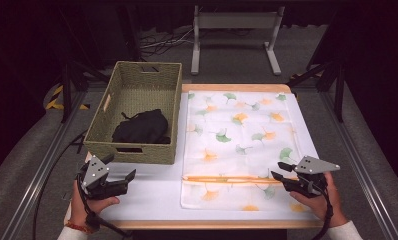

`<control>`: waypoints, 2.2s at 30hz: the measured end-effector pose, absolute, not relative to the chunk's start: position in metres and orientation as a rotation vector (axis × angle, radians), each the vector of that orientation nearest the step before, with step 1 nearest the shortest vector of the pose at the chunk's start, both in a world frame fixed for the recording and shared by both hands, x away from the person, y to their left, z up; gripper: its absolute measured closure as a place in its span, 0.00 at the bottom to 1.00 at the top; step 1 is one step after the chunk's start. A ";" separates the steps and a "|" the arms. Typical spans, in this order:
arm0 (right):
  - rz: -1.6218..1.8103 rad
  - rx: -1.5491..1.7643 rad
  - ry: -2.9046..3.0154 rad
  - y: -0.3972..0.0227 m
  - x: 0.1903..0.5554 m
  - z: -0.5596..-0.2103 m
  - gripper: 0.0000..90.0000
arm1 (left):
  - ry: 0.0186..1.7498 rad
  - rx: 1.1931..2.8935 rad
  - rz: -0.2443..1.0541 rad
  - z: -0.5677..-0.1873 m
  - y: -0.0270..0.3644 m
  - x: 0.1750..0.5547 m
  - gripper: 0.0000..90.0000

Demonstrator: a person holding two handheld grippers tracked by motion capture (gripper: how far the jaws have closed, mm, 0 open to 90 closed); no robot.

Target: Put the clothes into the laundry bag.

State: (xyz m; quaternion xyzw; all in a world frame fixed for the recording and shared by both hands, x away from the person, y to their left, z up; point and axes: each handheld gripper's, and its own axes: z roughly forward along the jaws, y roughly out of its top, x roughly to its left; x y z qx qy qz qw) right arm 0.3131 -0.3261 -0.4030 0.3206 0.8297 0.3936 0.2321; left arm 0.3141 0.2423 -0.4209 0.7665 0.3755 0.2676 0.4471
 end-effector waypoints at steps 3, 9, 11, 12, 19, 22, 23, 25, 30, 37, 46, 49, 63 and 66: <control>1.089 0.840 2.322 -0.317 0.316 -0.404 0.69 | 0.926 1.900 0.666 -0.424 0.242 0.311 0.14; 1.090 0.787 2.401 -0.299 0.323 -0.409 0.72 | 0.918 1.895 0.662 -0.425 0.240 0.308 0.14; 1.077 0.755 2.433 -0.288 0.326 -0.411 0.70 | 0.912 1.890 0.669 -0.425 0.240 0.307 0.14; 1.075 0.747 2.444 -0.285 0.327 -0.412 0.70 | 0.913 1.889 0.668 -0.425 0.241 0.307 0.15; 1.052 0.762 2.510 -0.272 0.339 -0.422 0.66 | 0.909 1.905 0.671 -0.427 0.238 0.307 0.15; 1.050 0.765 2.519 -0.269 0.340 -0.424 0.66 | 0.913 1.911 0.678 -0.427 0.237 0.307 0.15; 1.042 0.757 2.527 -0.266 0.342 -0.425 0.66 | 0.915 1.913 0.680 -0.428 0.237 0.307 0.15; 1.033 0.755 2.531 -0.264 0.343 -0.426 0.66 | 0.915 1.917 0.675 -0.428 0.235 0.307 0.15; 1.017 0.747 2.541 -0.256 0.346 -0.428 0.65 | 0.908 1.924 0.684 -0.428 0.235 0.307 0.15; 1.012 0.750 2.538 -0.253 0.348 -0.429 0.64 | 0.906 1.924 0.675 -0.429 0.235 0.307 0.15; 1.007 0.779 2.539 -0.256 0.351 -0.431 0.61 | 0.897 1.913 0.673 -0.426 0.236 0.307 0.15; 1.002 0.781 2.548 -0.256 0.352 -0.433 0.61 | 0.896 1.904 0.674 -0.423 0.237 0.308 0.15; 0.989 0.862 2.555 -0.260 0.361 -0.438 0.87 | 0.885 1.913 0.662 -0.423 0.237 0.309 0.14; 0.982 0.863 2.553 -0.260 0.361 -0.438 0.90 | 0.884 1.918 0.659 -0.425 0.236 0.309 0.14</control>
